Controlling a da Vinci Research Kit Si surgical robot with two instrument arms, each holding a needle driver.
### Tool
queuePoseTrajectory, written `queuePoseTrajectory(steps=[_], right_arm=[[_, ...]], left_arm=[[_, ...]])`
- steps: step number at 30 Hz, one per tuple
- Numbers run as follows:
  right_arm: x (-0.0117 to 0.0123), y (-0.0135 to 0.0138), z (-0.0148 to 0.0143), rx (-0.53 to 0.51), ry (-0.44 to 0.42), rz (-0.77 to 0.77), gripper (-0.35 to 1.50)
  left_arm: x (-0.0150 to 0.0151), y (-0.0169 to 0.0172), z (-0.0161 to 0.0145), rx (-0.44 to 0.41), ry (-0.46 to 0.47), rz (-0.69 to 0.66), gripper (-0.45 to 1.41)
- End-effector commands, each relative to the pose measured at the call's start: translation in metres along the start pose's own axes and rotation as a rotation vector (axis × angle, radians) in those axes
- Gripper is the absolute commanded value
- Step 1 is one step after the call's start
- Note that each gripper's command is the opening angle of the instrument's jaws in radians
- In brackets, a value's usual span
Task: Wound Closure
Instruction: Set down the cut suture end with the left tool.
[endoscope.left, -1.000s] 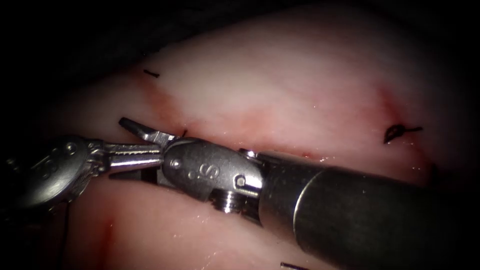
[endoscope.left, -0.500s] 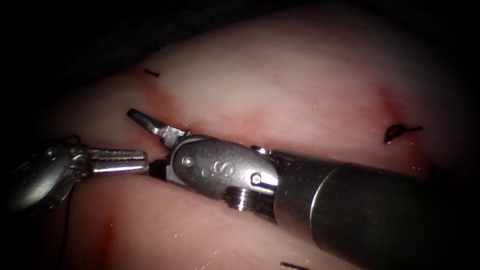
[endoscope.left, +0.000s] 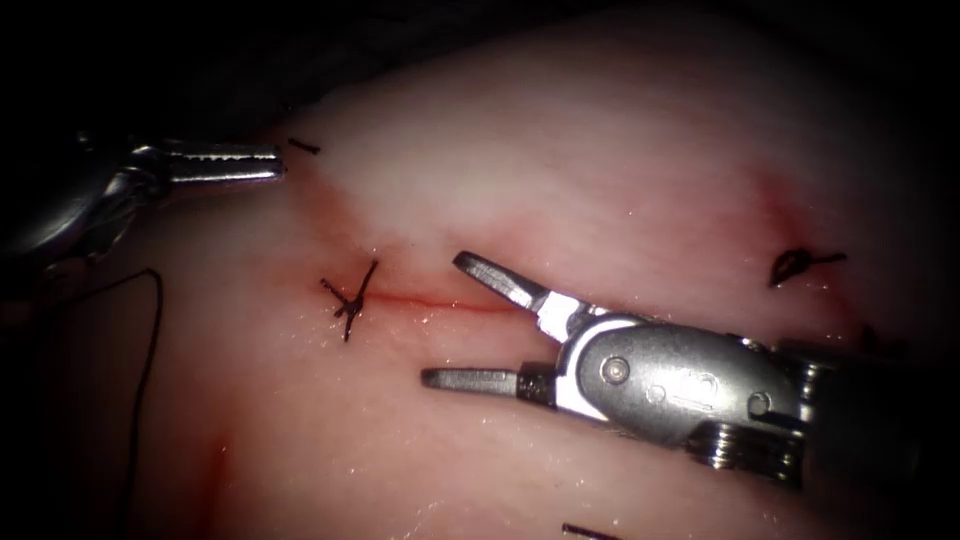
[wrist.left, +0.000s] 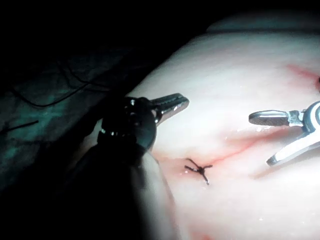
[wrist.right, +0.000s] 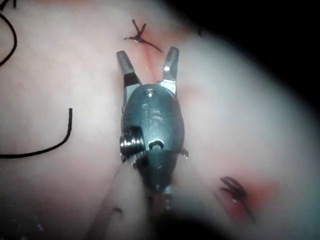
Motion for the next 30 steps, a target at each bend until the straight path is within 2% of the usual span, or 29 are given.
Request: queuePoseTrajectory(steps=[1,6,8,14,15,18,19,22,26,30], right_arm=[[0.0,0.0006,-0.0003,-0.005,-0.007,-0.001,1.37],[-0.0006,0.0013,-0.0024,-0.033,-0.036,0.002,1.25],[-0.0007,0.0014,-0.0024,-0.038,-0.04,0.002,1.23],[-0.0005,0.0013,-0.002,-0.042,-0.041,0.003,1.21],[-0.0005,0.0013,-0.0019,-0.042,-0.042,0.003,1.21],[-0.0005,0.0013,-0.0019,-0.043,-0.042,0.004,1.21],[-0.0005,0.0013,-0.0018,-0.044,-0.042,0.004,1.2],[-0.0004,0.0012,-0.0016,-0.046,-0.043,0.004,1.2],[-0.0004,0.0011,-0.0015,-0.047,-0.043,0.004,1.2],[-0.0005,0.001,-0.0015,-0.047,-0.042,0.003,1.2]], left_arm=[[-0.0002,-0.0016,0.0009,-0.002,-0.013,0.009,-0.45],[-0.0044,-0.0045,0.0027,-0.009,-0.052,-0.026,-0.45],[-0.0068,-0.0055,0.0026,-0.023,-0.076,-0.064,-0.45],[-0.0111,-0.0066,0.0013,-0.033,-0.157,-0.123,-0.45],[-0.0119,-0.0067,0.001,-0.041,-0.179,-0.147,-0.37],[-0.0135,-0.0064,0.0001,-0.05,-0.231,-0.26,0.2],[-0.0141,-0.006,-0.0006,-0.055,-0.258,-0.304,0.34],[-0.0141,-0.0057,-0.002,-0.069,-0.353,-0.367,0.36],[-0.0135,-0.0055,-0.0028,-0.041,-0.473,-0.36,0.36],[-0.0123,-0.0058,-0.0028,0.0,-0.523,-0.362,0.39]])
